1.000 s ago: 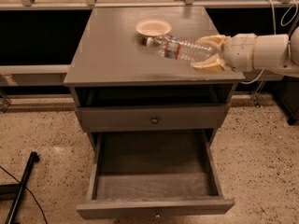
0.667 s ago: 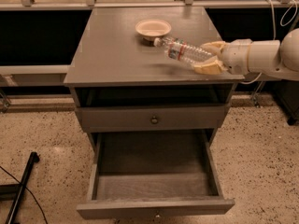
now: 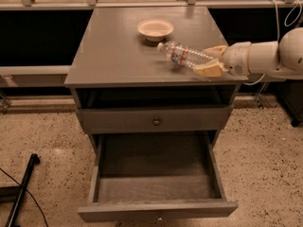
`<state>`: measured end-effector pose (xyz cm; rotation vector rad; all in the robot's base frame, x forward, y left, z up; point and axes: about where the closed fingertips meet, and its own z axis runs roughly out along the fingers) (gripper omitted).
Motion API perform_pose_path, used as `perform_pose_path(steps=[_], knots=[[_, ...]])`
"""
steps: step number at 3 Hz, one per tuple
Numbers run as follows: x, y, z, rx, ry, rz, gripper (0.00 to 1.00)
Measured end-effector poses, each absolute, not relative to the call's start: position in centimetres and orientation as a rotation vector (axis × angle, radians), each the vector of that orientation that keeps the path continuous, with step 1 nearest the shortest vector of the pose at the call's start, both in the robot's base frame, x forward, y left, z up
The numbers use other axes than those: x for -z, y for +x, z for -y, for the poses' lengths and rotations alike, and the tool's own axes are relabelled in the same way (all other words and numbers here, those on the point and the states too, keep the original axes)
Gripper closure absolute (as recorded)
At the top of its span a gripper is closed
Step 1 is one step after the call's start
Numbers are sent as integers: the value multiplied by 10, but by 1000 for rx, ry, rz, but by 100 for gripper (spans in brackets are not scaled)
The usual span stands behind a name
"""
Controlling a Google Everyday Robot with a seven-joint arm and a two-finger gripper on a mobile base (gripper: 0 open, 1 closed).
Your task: Pick water bottle from middle drawer and place on counter
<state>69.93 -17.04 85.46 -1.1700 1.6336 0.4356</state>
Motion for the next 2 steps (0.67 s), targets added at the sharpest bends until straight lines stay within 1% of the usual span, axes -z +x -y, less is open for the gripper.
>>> perform_pose_path(steps=[2], knots=[[-855, 699, 170, -435, -1171, -1632, 36]])
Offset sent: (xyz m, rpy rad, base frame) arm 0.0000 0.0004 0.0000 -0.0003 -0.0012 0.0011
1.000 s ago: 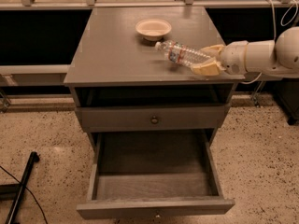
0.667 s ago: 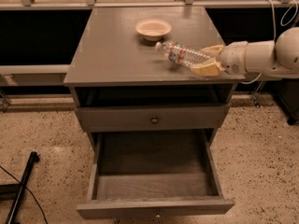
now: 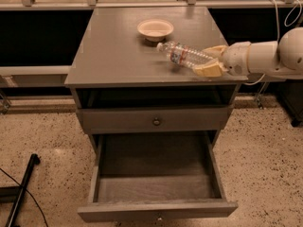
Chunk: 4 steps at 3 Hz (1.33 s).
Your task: Pick water bottle from middle drawer and place on counter
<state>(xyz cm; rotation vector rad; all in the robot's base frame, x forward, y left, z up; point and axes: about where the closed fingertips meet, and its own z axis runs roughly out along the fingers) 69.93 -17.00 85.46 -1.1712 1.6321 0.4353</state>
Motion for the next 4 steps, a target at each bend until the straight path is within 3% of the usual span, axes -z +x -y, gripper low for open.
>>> perform_pose_path(steps=[1, 2, 4], knots=[[-855, 699, 170, -435, -1171, -1632, 12], [-855, 699, 170, -435, -1171, -1632, 0], [-877, 684, 177, -381, -1198, -1626, 0]])
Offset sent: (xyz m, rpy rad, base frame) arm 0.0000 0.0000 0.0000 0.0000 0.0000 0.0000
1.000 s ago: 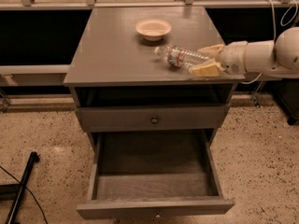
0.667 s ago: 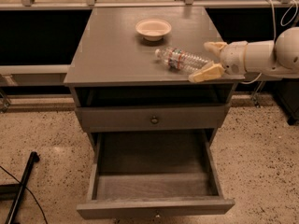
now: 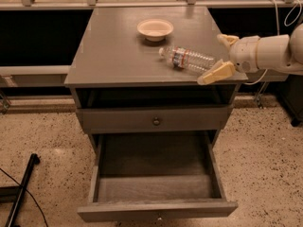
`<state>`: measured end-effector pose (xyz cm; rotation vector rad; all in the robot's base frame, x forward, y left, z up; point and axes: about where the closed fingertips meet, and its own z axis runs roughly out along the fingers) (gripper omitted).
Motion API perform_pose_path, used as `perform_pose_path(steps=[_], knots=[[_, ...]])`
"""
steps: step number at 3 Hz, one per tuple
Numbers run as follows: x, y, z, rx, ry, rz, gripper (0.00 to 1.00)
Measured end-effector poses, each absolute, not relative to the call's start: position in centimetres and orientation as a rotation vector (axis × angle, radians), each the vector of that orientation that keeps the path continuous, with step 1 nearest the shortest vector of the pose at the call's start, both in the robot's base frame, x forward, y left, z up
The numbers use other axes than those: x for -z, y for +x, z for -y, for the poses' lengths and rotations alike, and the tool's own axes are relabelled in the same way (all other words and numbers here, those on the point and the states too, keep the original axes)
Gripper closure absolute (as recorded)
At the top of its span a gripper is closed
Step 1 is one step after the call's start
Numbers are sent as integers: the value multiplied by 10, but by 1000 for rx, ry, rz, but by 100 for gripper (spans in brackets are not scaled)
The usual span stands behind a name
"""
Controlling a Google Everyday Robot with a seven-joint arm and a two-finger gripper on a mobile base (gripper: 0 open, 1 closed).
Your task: Pick water bottle from middle drawer and place on counter
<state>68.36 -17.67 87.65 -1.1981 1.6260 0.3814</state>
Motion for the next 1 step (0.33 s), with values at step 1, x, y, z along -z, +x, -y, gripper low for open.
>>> perform_pose_path(steps=[1], knots=[[-922, 645, 203, -234, -1149, -1574, 0]])
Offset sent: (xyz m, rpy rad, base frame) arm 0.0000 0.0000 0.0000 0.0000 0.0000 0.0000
